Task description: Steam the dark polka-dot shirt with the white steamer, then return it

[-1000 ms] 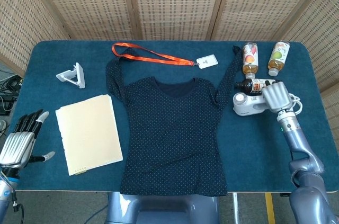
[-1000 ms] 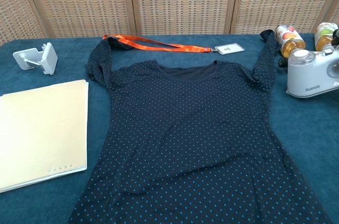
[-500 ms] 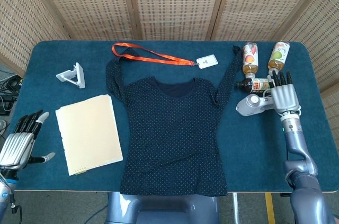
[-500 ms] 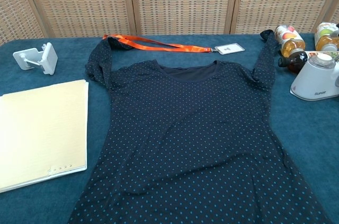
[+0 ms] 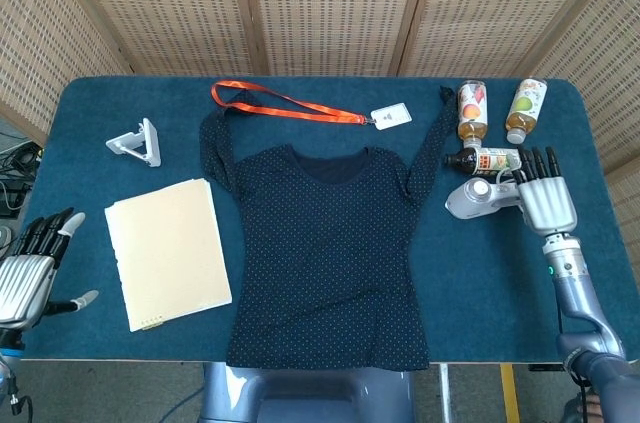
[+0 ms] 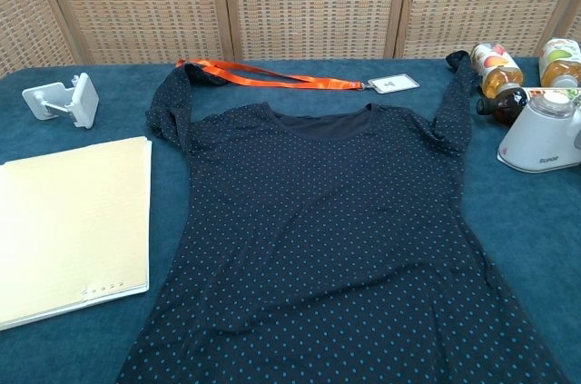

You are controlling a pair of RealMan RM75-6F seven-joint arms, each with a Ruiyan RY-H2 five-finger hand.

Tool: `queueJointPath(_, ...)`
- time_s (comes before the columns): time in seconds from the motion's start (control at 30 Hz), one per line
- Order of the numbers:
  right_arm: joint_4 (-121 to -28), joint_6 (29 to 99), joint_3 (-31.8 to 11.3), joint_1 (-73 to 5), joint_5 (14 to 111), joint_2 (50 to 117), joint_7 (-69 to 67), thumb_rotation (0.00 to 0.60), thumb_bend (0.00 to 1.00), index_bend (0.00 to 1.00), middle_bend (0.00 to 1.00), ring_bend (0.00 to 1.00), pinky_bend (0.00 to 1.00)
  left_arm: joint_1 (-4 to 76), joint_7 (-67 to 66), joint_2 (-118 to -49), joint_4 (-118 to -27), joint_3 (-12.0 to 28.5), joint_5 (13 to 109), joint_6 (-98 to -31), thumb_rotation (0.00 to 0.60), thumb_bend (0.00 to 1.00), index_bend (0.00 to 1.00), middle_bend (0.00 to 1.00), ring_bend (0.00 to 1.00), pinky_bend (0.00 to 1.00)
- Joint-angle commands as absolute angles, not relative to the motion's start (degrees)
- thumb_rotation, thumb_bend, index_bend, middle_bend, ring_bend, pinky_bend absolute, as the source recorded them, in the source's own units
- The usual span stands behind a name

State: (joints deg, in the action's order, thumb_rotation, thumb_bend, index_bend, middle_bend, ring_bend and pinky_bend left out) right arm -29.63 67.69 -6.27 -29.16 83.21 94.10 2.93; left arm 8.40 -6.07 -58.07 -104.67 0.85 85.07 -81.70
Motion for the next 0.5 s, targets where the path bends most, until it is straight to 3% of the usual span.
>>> queueJointPath(0.03, -48.87, 75.58, -5.86, -23.55, 83.72, 83.86, 3.72, 0.6, 0.0, 0.0, 0.0, 0.0, 0.0, 7.17, -7.29, -58.88, -103.61, 1.06, 86.56, -84.57, 0.6, 0.0, 0.0, 0.0, 0.0, 0.0)
queueJointPath(0.3, -73.94, 81.05, -4.18, -17.15, 83.24, 73.96, 7.46, 0.6, 0.0, 0.0, 0.0, 0.0, 0.0, 6.63, -3.85, -60.3, -99.44, -0.27, 90.91, -86.05, 0.6, 0.0, 0.0, 0.0, 0.0, 0.0)
queueJointPath(0.5, -81.44, 86.55, -3.61, -12.95, 83.52, 72.11, 9.38, 0.6, 0.0, 0.0, 0.0, 0.0, 0.0, 5.72, -3.14, -59.96, -99.57, -0.4, 90.85, -87.09, 0.6, 0.0, 0.0, 0.0, 0.0, 0.0)
